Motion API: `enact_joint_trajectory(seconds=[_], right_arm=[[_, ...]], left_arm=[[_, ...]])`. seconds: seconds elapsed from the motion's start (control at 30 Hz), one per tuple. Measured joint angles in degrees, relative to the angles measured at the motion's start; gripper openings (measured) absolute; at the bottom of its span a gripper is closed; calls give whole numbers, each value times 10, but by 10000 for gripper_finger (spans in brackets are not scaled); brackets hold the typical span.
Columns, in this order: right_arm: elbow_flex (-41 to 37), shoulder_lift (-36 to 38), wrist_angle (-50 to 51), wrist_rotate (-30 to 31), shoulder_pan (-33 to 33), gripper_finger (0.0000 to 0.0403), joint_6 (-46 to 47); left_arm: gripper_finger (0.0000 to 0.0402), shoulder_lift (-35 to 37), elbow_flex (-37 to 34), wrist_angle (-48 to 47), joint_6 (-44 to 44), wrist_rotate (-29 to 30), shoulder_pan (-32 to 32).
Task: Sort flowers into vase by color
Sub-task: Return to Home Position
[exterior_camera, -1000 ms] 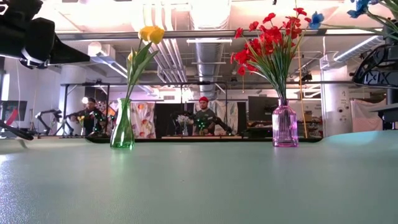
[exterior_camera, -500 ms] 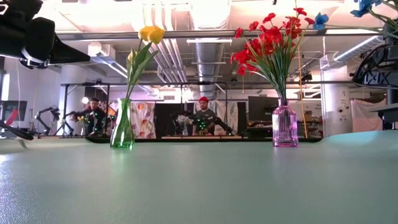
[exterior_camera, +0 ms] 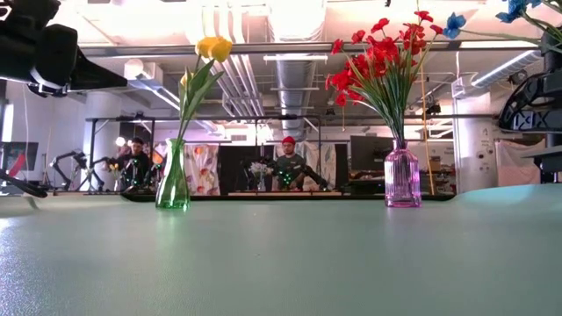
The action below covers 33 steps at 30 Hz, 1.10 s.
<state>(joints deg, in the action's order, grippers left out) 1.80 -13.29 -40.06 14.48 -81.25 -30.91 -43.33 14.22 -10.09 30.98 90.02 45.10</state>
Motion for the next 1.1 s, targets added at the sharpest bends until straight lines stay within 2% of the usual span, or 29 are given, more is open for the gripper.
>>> enact_joint_trajectory(seconds=[0.17, 0.37, 0.43, 0.5, 0.57, 0.63, 0.67, 0.8, 0.9, 1.03, 1.1], right_arm=[[48, 13, 81, -1, 0, 11, 31], [145, -16, 202, 1, 0, 11, 15], [171, -31, 206, 19, 1, 11, -5], [198, -43, 191, 76, 2, 11, -23], [219, -51, 151, 173, 2, 11, -44], [225, -53, 62, 266, 3, 11, -87], [223, -52, 12, 294, 6, 11, -120], [206, -39, -146, 340, 16, 11, -230], [192, -25, -198, 401, 28, 11, -290], [175, -8, -282, 412, 53, 11, -332], [173, 3, -287, 430, 65, 11, -342]], left_arm=[[0, 0, 0, 0, 0, 0, 0], [0, -4, 0, 4, 0, 0, 0], [0, -4, 0, 5, 0, 0, 0], [0, -4, 0, 5, 0, 0, 0], [0, -4, 0, 5, -1, 0, 0], [0, -4, 0, 5, -2, 0, 0], [0, -4, 0, 5, -2, 0, 0], [0, -5, 0, 5, -2, 0, 0], [0, -5, 0, 4, -3, 0, 0], [0, -5, 0, 4, -2, 0, 0], [0, -5, 0, 4, -3, 0, 0]])
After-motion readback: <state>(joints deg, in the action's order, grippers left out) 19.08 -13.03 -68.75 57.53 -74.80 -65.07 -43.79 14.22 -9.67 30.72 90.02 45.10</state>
